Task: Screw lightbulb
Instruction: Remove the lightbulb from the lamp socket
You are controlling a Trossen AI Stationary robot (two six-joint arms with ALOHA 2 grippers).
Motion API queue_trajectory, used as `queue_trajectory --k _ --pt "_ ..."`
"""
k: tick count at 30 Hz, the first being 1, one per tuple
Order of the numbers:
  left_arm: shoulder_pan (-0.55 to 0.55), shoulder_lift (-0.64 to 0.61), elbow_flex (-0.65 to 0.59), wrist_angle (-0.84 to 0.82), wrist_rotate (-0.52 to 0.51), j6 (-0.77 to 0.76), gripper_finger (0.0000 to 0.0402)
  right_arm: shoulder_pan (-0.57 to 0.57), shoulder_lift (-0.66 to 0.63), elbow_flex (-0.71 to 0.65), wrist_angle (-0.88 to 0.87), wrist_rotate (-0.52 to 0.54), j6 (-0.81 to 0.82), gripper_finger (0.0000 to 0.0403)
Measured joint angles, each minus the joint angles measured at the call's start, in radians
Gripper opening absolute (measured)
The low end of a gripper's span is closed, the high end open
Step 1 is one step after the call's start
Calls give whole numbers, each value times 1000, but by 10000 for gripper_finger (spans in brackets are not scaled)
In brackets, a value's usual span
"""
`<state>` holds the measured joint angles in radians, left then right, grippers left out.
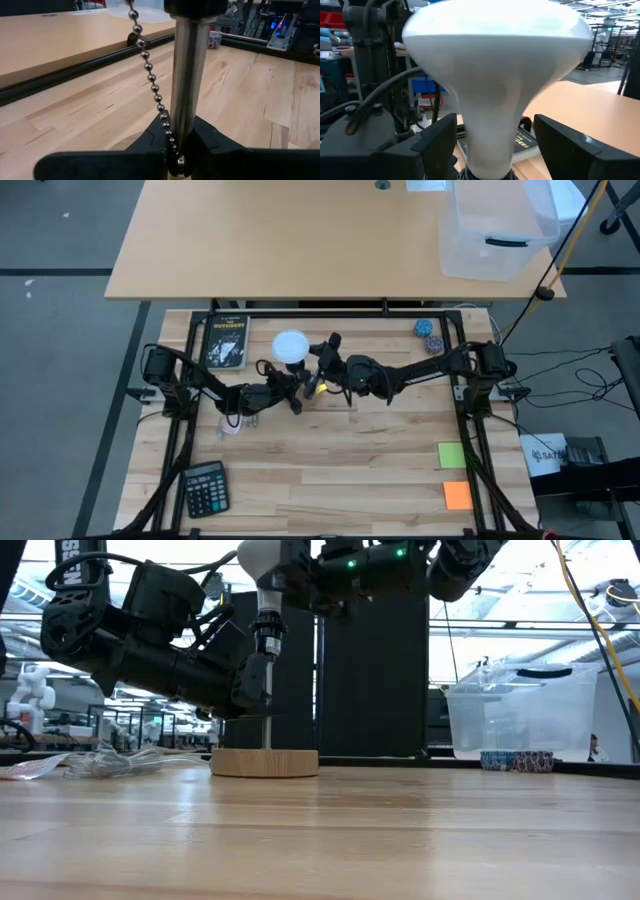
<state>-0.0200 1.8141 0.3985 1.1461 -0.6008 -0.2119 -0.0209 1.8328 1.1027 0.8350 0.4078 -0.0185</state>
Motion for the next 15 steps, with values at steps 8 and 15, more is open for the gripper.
queue_trajectory --k 8,15 --pt "0 0 0 -3 4 3 33 -35 0 0 8 -130 -8 251" --pt "0 -1 0 -6 13 11 33 -44 0 0 8 -156 -36 173"
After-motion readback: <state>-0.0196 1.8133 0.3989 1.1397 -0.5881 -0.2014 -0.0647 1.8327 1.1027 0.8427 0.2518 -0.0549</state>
